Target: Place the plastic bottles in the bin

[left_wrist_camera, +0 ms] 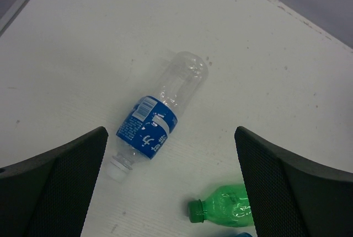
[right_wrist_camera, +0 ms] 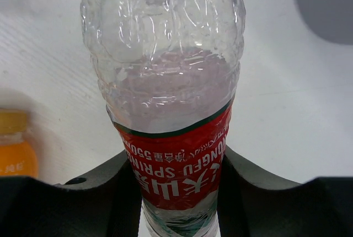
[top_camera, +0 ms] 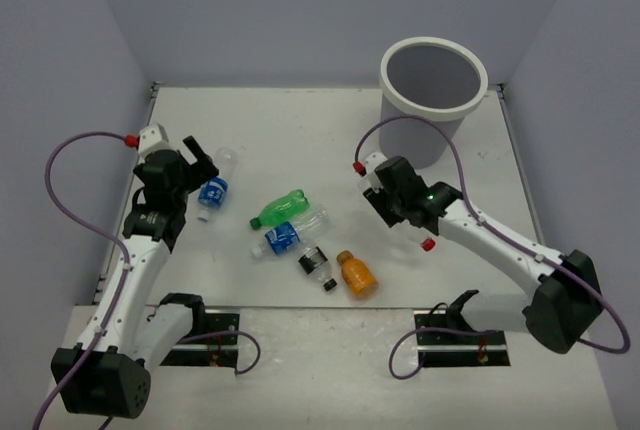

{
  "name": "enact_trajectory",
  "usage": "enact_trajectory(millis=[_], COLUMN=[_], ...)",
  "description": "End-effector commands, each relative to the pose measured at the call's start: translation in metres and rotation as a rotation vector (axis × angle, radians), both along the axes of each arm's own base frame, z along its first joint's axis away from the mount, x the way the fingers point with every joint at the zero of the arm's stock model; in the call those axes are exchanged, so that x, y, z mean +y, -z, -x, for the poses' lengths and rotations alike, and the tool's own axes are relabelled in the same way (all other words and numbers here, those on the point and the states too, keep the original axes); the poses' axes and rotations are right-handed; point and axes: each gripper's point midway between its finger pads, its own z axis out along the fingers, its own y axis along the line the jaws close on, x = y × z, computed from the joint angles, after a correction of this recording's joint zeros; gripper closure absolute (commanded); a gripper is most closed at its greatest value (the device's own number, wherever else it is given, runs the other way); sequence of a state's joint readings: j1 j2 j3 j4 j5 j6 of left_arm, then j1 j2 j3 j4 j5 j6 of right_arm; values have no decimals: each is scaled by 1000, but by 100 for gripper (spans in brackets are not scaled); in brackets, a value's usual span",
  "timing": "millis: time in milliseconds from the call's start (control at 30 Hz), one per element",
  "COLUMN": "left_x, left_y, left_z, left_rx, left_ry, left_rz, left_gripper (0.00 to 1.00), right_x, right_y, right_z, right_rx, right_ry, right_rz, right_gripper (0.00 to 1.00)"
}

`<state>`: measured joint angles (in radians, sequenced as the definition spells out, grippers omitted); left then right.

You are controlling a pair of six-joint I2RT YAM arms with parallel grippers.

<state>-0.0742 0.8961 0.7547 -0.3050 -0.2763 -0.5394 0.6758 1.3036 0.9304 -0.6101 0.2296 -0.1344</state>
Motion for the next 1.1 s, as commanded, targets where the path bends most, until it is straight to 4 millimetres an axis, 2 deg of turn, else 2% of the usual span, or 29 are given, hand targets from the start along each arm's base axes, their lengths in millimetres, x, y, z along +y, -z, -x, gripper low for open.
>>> enact_trajectory(millis=[0,33,100,167,200,233,300,333,400,467,567,667,767,833,867,933,1000,1067], left_x=[9,11,13,13,14,14,13,13,13,14,13,14,15,15,15,14,14,14], left_y=[-9,-9,-11,-12,-12,-12,-12,-12,-11,-11,-13,-11,-8,-5,-6,-5,-5,-6], left_z=[1,2,3,3,4,4,3,3,4,4,3,3,3,3,2,1,0,0], left_rx=[-46,-47,-53,-57,-59,-60,-64,-61,-56,-55,-58,-53,-41,-31,-30,-25,-22,-21], left_ry=[-65,-78,-91,-94,-96,-97,-96,-95,-94,-98,-95,-102,-109,-109,-106,-102,-101,-101], left_rz=[14,15,15,17,17,19,20,21,19,17,20,18,14,13,15,15,15,15], left_gripper=[0,0,0,0,0,0,0,0,0,0,0,0,0,0,0,0,0,0], right_x=[7,2,0,-7,-10,-13,-25,-27,-40,-57,-67,-72,-78,-84,-85,-95,-98,-101], right_y=[-114,-137,-194,-226,-252,-267,-318,-325,-358,-393,-418,-430,-429,-400,-388,-364,-343,-331], right_z=[-42,-46,-58,-65,-72,-78,-97,-107,-116,-143,-168,-198,-219,-249,-256,-266,-273,-274], right_rx=[-346,-405,-544,-634,-701,-743,-870,-886,-964,-1076,-1174,-1241,-1263,-1214,-1183,-1143,-1106,-1089], right_ry=[143,179,241,292,317,332,387,403,451,528,575,608,648,689,713,790,812,835], right_rz=[-193,-215,-305,-348,-396,-422,-512,-526,-570,-596,-599,-587,-584,-571,-594,-633,-642,-633], right_gripper=[100,100,100,100,100,100,100,100,100,100,100,100,97,87,82,71,66,47])
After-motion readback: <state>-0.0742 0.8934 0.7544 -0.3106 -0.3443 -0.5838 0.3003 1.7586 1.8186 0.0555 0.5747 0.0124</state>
